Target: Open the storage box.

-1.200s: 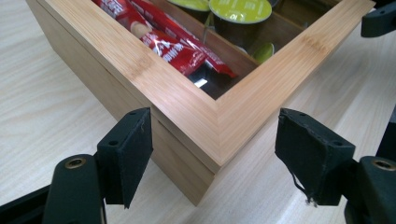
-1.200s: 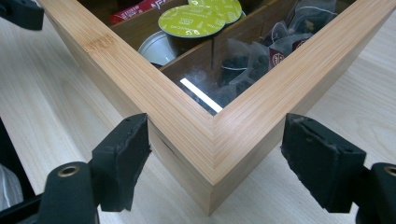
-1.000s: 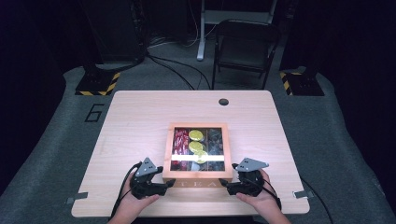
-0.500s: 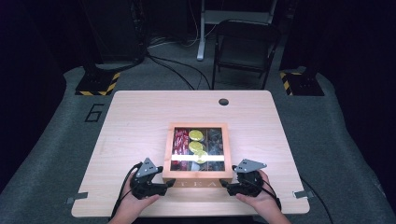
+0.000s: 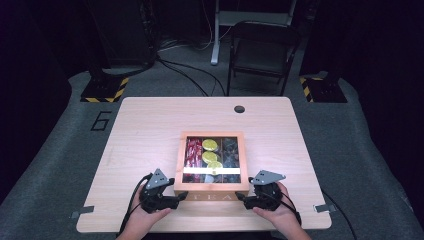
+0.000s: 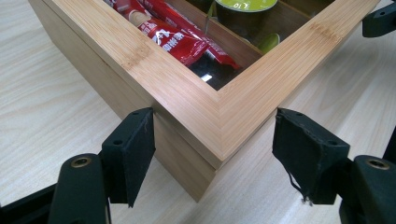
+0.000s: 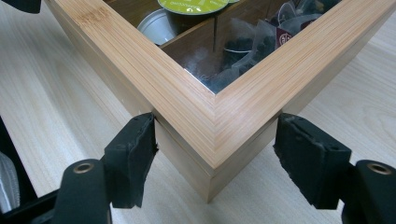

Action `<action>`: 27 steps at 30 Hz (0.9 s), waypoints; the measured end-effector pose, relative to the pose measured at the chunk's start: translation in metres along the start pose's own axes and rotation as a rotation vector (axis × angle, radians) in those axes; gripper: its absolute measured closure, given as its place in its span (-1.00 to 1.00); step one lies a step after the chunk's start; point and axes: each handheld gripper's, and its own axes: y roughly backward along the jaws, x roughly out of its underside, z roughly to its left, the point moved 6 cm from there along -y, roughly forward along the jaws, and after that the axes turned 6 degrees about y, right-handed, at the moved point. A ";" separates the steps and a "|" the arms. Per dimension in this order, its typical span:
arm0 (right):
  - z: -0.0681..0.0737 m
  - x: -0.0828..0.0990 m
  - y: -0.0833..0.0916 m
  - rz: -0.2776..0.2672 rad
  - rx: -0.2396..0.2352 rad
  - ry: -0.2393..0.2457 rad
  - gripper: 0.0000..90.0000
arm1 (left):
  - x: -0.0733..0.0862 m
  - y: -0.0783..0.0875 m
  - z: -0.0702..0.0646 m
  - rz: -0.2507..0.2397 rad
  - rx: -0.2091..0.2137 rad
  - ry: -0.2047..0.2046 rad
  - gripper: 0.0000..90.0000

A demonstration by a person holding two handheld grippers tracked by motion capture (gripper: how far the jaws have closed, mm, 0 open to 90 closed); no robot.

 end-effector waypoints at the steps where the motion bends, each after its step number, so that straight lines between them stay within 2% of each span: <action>1: 0.000 0.000 0.001 0.003 0.000 -0.001 -0.34 | 0.000 0.000 0.000 -0.002 0.005 0.007 -0.34; 3: -0.001 -0.001 0.001 -0.006 0.000 -0.002 -0.31 | -0.001 0.001 -0.001 -0.008 0.011 0.020 -0.34; 14: 0.000 -0.004 0.004 -0.015 0.004 -0.014 -0.29 | -0.004 0.003 -0.002 -0.018 0.024 0.033 -0.33; 24: -0.001 -0.006 0.005 -0.021 0.010 -0.010 -0.27 | -0.006 0.004 -0.002 -0.033 0.022 0.035 -0.32; 27: -0.002 -0.007 0.006 -0.030 0.015 0.000 -0.26 | -0.006 0.004 -0.003 -0.024 0.023 0.022 -0.29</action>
